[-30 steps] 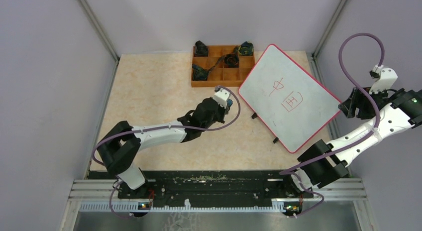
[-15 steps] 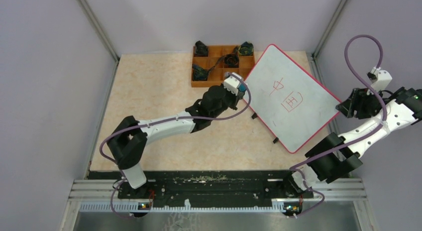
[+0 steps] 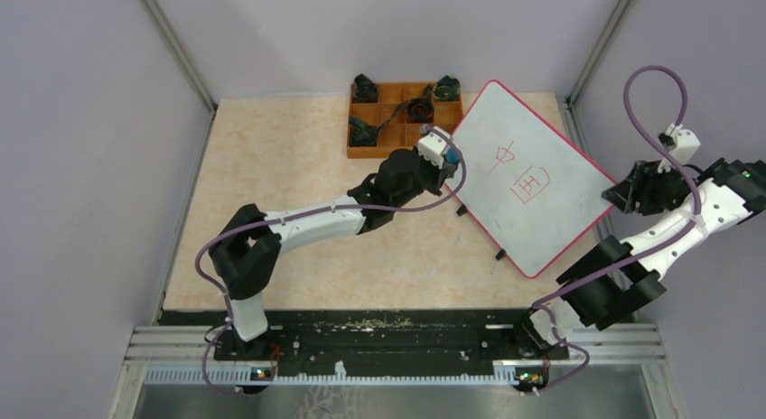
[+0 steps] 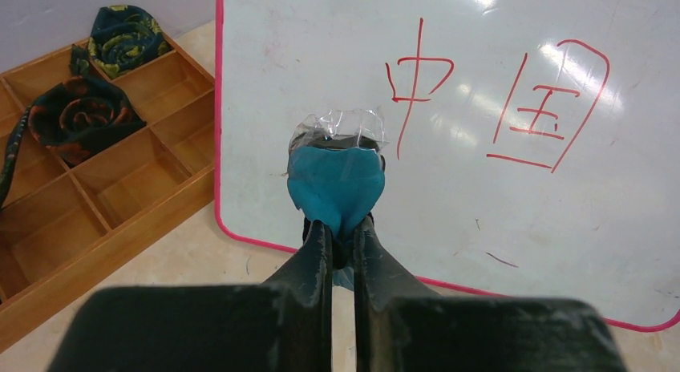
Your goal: Erase the whiteboard
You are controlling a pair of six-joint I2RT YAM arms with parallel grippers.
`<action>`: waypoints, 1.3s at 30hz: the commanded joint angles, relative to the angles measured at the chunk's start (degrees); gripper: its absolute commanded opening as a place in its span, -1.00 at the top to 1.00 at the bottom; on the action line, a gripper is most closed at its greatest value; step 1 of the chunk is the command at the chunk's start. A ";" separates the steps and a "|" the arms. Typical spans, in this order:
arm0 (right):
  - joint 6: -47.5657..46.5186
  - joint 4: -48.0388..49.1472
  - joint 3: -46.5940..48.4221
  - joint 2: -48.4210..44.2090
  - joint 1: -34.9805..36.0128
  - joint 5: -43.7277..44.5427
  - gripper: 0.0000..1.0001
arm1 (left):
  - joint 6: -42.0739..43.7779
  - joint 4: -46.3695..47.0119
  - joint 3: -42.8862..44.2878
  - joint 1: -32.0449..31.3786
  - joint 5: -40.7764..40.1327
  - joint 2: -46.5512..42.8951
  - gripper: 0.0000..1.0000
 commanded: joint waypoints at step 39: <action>-5.95 -1.83 -0.19 4.72 1.64 -0.98 1.00 | 3.48 -3.23 29.12 -0.06 7.50 21.66 0.72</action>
